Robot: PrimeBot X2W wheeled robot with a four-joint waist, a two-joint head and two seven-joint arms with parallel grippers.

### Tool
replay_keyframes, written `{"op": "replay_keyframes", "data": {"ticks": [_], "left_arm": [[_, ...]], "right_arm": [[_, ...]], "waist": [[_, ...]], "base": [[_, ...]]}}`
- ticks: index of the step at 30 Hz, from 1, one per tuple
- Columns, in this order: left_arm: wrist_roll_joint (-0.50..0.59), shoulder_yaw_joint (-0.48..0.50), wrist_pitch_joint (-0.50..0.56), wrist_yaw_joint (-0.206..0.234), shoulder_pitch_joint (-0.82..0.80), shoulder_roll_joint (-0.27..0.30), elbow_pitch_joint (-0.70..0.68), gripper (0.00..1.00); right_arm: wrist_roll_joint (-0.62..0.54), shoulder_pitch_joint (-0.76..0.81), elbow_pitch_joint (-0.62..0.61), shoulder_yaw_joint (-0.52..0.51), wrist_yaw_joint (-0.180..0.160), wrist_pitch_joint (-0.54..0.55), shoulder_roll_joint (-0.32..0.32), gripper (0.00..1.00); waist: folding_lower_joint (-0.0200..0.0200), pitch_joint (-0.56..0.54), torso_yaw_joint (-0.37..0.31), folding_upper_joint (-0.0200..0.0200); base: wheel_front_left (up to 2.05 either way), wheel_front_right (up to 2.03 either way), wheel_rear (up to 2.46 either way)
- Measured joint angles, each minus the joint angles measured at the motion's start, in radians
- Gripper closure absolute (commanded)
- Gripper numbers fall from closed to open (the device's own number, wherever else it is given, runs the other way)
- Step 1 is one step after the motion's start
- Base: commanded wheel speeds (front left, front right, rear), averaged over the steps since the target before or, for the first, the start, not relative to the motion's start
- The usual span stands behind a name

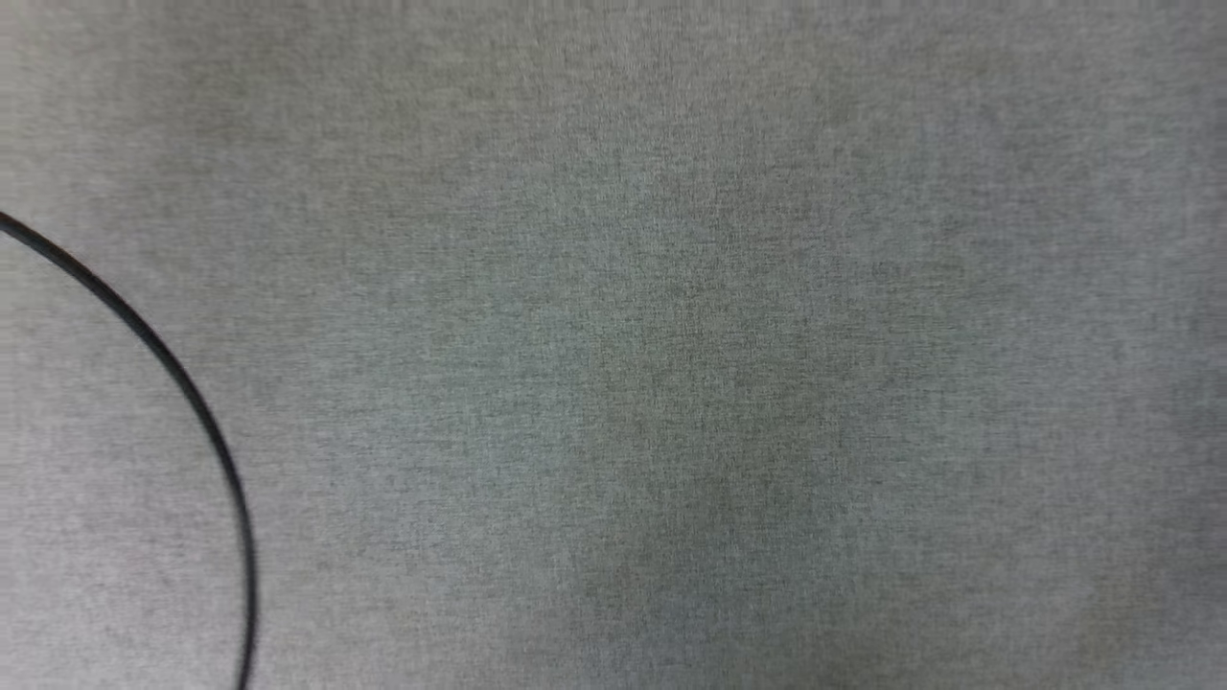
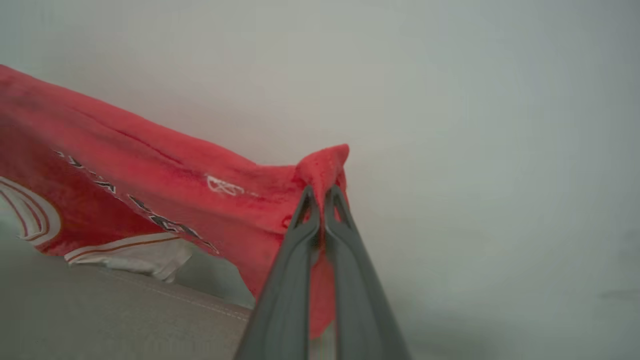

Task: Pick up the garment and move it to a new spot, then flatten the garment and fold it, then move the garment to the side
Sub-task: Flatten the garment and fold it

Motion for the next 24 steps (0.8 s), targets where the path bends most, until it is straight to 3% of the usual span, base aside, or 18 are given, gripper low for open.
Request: {"op": "replay_keyframes", "data": {"ticks": [1, 2, 6, 14, 24], "left_arm": [[-0.001, -0.003, -0.004, -0.005, 0.043, -0.006, -0.001, 1.0], [-0.004, -0.007, -0.006, -0.007, 0.192, -0.017, -0.03, 1.0], [0.001, 0.007, -0.006, 0.003, 0.421, -0.03, -0.124, 1.0], [-0.017, 0.013, -0.006, 0.028, 0.927, -0.03, -0.267, 1.0], [-0.067, -0.025, 0.035, 0.065, 1.394, 0.053, -0.432, 1.0]], "right_arm": [[0.007, 0.028, 0.015, 0.021, 0.0, -0.013, 0.002, 1.0], [0.032, 0.119, 0.044, 0.078, 0.0, -0.047, 0.008, 1.0], [0.079, 0.253, 0.058, 0.16, 0.0, -0.079, 0.001, 1.0], [0.192, 0.545, 0.035, 0.315, 0.0, -0.113, -0.058, 1.0], [0.302, 0.817, -0.029, 0.36, 0.0, -0.121, -0.118, 1.0]], "waist": [[0.0, -0.01, 0.0, 0.0], [0.0, -0.043, 0.001, 0.0], [-0.0001, -0.1, 0.001, 0.0], [-0.0002, -0.25, 0.008, 0.0], [-0.0005, -0.447, 0.022, 0.0]], "base": [[0.0, 0.0, 0.0], [0.0, 0.0, 0.0], [0.0, 0.0, 0.0], [0.0, 0.0, 0.0], [0.0, 0.0, 0.0]]}}
